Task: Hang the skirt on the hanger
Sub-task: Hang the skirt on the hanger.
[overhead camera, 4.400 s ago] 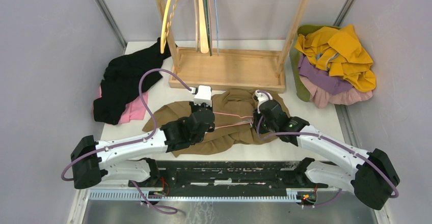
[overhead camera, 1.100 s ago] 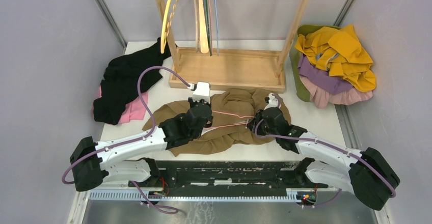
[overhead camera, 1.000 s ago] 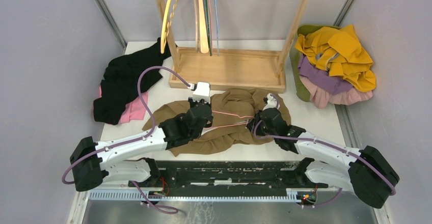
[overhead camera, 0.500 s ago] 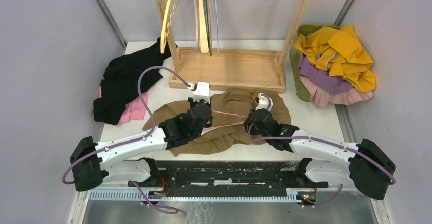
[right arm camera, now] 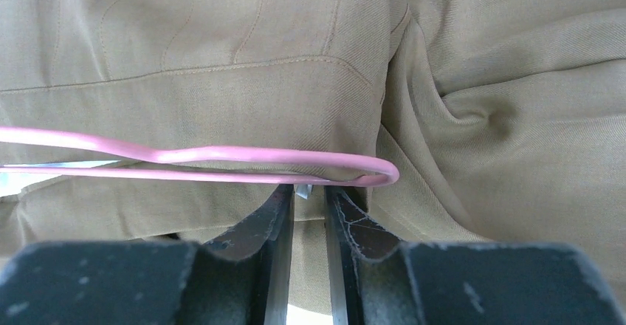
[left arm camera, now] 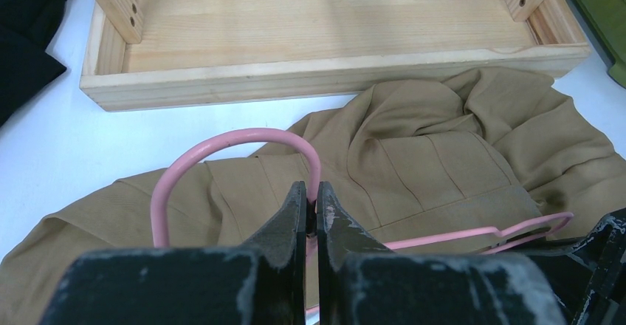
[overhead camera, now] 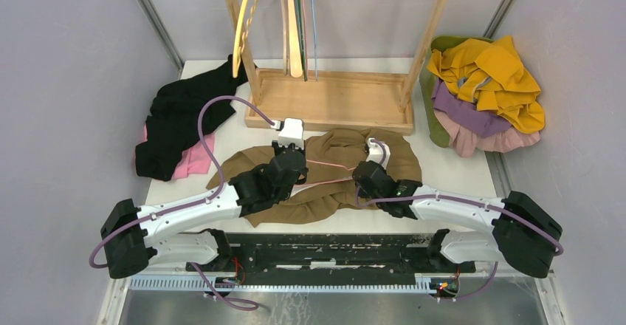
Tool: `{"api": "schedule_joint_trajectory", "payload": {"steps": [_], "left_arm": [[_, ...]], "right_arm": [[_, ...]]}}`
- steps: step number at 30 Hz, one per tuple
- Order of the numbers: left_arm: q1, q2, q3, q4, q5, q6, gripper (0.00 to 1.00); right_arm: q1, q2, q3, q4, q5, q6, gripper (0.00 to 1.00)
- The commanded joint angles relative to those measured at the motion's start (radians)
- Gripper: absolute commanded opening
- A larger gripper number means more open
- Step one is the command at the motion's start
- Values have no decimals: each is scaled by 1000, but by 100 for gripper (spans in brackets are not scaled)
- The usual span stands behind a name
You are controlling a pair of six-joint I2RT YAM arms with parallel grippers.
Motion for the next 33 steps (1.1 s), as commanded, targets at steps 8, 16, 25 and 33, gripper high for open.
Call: {"api": "schedule_joint_trajectory", "payload": {"steps": [8, 16, 25, 33], "left_arm": [[13, -35, 3, 47, -12, 24, 4], [15, -42, 2, 46, -11, 27, 4], [15, -41, -8, 49, -8, 19, 4], [19, -63, -2, 25, -6, 19, 4]], "right_arm": [[6, 64, 88, 20, 45, -18, 27], [6, 82, 93, 23, 40, -17, 21], [6, 22, 76, 0, 51, -15, 6], [4, -23, 40, 5, 60, -9, 1]]}}
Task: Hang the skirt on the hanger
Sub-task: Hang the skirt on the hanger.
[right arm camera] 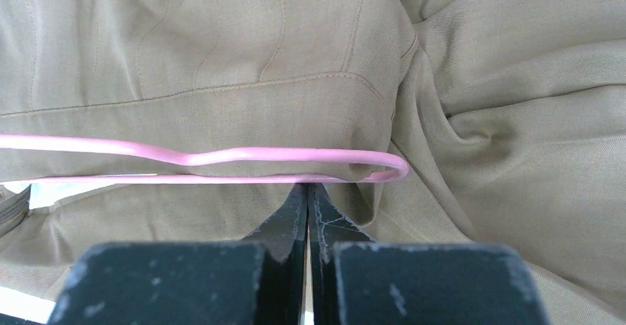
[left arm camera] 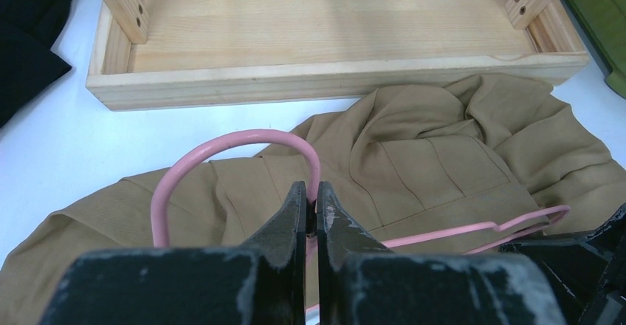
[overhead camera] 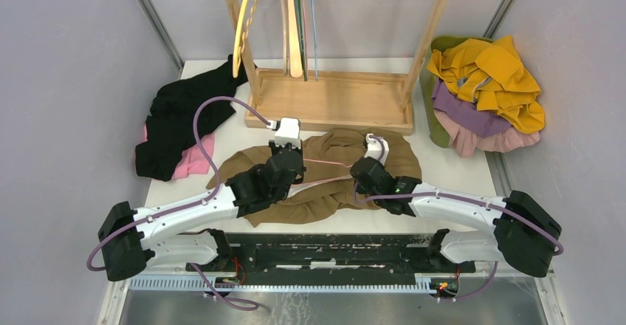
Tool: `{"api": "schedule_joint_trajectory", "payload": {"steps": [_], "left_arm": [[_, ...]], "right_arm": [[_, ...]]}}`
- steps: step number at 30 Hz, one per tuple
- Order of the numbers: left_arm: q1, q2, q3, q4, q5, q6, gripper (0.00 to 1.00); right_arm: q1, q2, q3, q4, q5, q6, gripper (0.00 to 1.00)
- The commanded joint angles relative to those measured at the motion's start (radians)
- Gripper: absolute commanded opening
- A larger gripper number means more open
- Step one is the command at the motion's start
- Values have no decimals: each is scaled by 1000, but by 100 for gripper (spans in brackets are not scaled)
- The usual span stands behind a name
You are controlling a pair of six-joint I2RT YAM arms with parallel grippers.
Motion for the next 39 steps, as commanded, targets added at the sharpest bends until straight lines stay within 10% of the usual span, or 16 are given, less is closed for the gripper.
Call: {"api": "schedule_joint_trajectory", "payload": {"steps": [1, 39], "left_arm": [[9, -51, 10, 19, -4, 21, 4], [29, -137, -56, 11, 11, 61, 3]], "right_arm": [[3, -46, -21, 23, 39, 2, 1], [-310, -320, -105, 59, -334, -34, 1]]}}
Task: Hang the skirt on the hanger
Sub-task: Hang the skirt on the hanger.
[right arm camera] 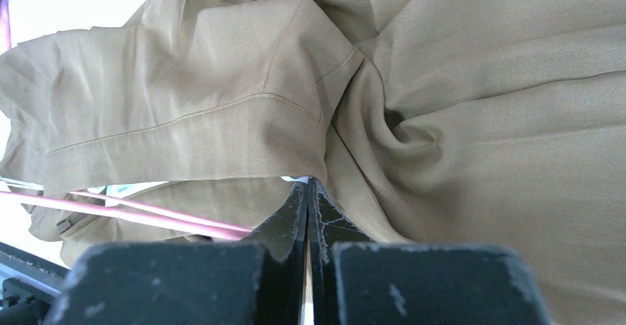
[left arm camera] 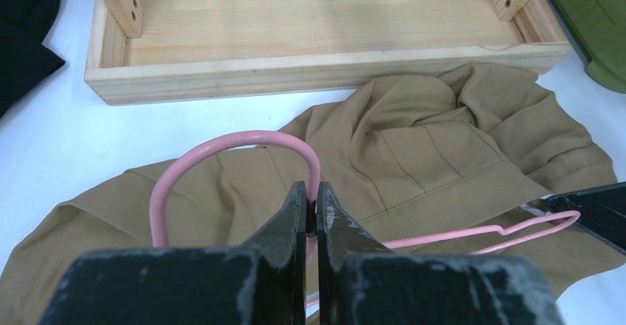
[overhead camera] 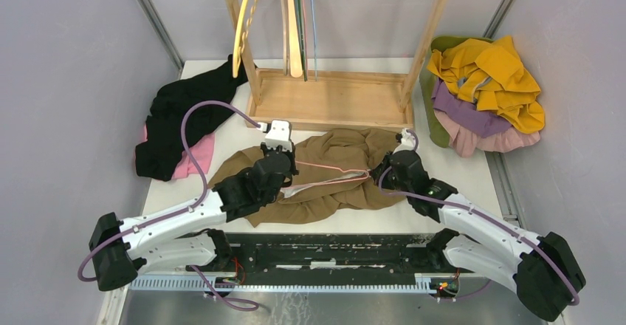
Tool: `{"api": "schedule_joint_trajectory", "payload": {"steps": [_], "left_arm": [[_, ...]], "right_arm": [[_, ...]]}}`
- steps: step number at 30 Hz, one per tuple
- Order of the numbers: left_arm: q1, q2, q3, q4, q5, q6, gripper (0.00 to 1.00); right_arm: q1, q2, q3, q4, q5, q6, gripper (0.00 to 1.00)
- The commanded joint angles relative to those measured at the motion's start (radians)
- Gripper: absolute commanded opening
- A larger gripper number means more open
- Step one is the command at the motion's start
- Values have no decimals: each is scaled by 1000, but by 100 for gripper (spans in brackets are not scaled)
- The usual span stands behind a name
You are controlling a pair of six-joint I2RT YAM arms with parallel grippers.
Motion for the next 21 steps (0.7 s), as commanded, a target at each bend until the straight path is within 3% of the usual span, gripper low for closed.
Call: {"api": "schedule_joint_trajectory", "payload": {"steps": [1, 21], "left_arm": [[7, -22, -24, 75, -63, 62, 3], [7, 18, -86, 303, -123, 154, 3]], "right_arm": [[-6, -32, 58, 5, -17, -14, 1], [-10, 3, 135, -7, -136, 4, 1]]}}
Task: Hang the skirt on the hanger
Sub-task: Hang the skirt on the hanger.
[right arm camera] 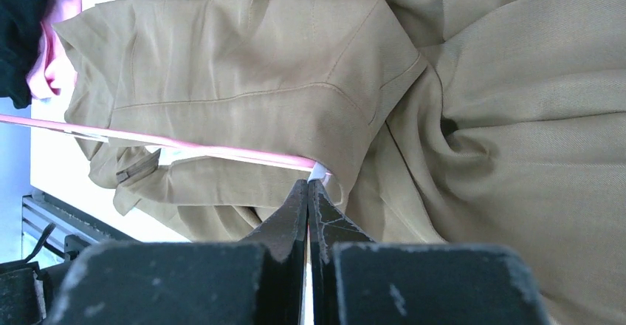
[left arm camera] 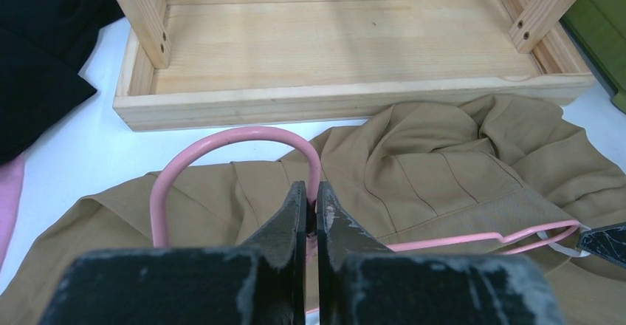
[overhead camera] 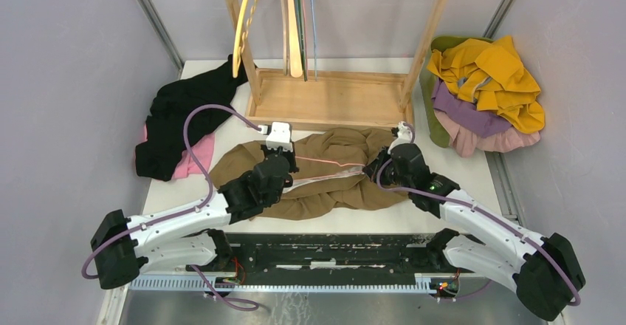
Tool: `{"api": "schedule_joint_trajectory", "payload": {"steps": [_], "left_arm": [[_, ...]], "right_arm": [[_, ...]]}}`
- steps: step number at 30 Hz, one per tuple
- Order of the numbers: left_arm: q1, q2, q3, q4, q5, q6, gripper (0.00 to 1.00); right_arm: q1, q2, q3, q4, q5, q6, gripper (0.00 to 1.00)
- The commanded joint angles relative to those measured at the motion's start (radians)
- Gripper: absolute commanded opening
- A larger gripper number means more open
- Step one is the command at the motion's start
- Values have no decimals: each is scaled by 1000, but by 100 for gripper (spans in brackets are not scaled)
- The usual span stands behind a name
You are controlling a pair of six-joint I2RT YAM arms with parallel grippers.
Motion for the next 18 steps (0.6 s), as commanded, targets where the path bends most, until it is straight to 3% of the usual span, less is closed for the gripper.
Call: {"api": "schedule_joint_trajectory", "payload": {"steps": [1, 18], "left_arm": [[7, 0, -12, 114, -43, 55, 3], [7, -59, -97, 266, 3, 119, 3]], "right_arm": [[-4, 3, 57, 24, -15, 4, 1], [-15, 91, 161, 17, -36, -13, 1]]}}
